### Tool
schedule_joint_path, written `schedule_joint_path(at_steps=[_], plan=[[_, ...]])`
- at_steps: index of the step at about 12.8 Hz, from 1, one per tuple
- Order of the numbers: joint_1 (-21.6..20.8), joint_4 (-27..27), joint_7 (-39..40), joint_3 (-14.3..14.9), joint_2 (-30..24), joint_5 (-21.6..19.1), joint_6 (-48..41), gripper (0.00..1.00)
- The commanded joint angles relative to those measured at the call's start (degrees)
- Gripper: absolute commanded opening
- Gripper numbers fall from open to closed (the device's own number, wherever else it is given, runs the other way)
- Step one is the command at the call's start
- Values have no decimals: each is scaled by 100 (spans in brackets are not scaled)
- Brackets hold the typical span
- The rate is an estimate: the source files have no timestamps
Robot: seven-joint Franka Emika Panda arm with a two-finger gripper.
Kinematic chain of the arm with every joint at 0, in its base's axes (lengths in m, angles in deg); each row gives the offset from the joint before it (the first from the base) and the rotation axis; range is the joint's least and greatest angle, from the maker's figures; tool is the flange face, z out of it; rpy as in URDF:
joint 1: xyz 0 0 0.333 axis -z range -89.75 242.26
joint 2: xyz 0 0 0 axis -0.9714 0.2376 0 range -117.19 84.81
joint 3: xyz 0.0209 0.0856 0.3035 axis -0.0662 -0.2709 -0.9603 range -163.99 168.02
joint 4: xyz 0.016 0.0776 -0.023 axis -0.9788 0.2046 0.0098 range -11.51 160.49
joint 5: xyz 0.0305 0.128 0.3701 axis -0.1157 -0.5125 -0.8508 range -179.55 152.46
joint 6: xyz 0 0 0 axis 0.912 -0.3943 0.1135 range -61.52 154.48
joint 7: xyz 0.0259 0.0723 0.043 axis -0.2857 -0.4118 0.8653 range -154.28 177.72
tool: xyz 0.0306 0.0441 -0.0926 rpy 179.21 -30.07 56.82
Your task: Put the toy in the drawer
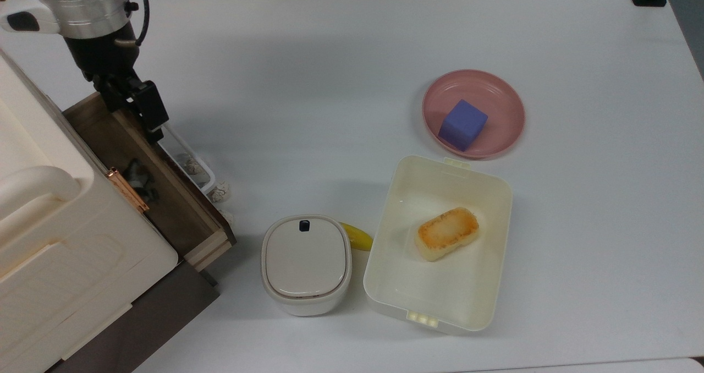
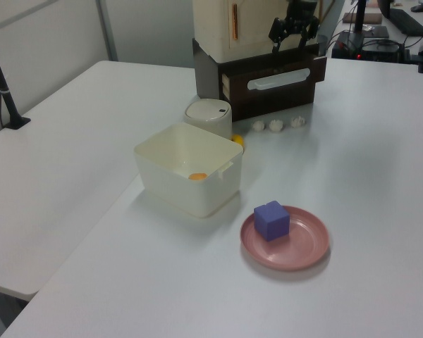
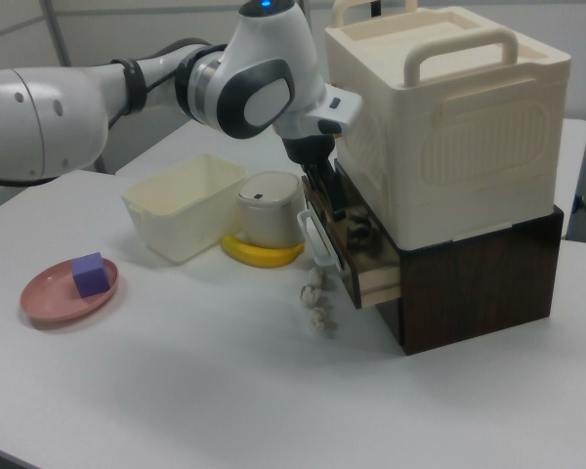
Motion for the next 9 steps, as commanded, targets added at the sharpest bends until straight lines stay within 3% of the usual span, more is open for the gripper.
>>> schedule_joint_path(at_steps=[1,6,7,9], plan=[[-310,-13,-43,6,-264,-9,-589,100],[-1109,5,1852,6,-755,123,-2452,100],[-1224,22,1891,6,-844,175,-2517,100],[-1680,31,1978,-3,-889,692,-2797,100]])
